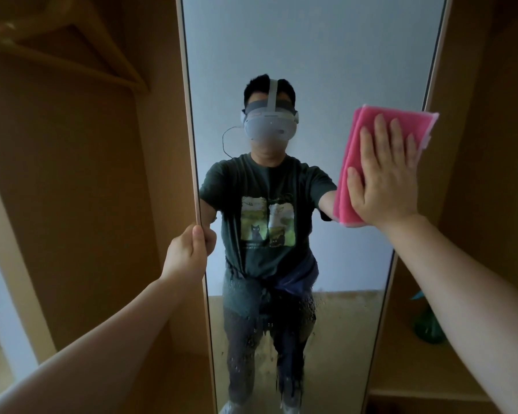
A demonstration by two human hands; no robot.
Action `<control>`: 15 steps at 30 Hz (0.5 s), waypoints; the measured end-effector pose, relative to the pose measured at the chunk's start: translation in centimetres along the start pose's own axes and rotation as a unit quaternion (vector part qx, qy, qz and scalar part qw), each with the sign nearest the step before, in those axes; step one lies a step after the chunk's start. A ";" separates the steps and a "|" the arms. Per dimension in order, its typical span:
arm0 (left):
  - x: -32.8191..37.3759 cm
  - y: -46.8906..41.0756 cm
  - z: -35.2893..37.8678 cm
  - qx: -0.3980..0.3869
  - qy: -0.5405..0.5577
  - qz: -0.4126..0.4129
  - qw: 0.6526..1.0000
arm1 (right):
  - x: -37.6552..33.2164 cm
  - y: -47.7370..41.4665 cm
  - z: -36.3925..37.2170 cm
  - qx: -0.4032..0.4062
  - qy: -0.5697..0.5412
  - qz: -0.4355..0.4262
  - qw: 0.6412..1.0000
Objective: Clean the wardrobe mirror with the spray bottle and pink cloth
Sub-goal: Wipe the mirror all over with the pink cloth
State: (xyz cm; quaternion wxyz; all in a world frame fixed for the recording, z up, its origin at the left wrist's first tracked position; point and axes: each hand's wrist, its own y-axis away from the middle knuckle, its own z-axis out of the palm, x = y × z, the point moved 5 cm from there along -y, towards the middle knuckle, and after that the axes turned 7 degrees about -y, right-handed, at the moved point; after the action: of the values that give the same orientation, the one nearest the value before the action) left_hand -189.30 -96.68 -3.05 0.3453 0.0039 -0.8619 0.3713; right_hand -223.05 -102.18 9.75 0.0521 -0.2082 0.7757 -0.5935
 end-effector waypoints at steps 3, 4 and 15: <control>-0.1 0.0 0.0 -0.003 0.007 -0.003 1.000 | -0.2 0.4 0.0 0.004 -0.004 0.001 1.000; -0.1 0.0 0.0 -0.005 0.008 -0.004 1.000 | -0.2 0.6 0.0 0.006 -0.006 0.001 1.000; 0.0 0.0 0.2 -0.011 0.016 -0.021 1.000 | -1.3 9.1 2.7 -0.015 -0.026 0.017 0.999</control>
State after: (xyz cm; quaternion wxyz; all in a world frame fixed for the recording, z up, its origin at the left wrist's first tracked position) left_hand -189.36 -96.82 -3.15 0.3669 0.0122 -0.8600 0.3543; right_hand -223.35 -102.18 0.18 0.0792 -0.2108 0.7863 -0.5753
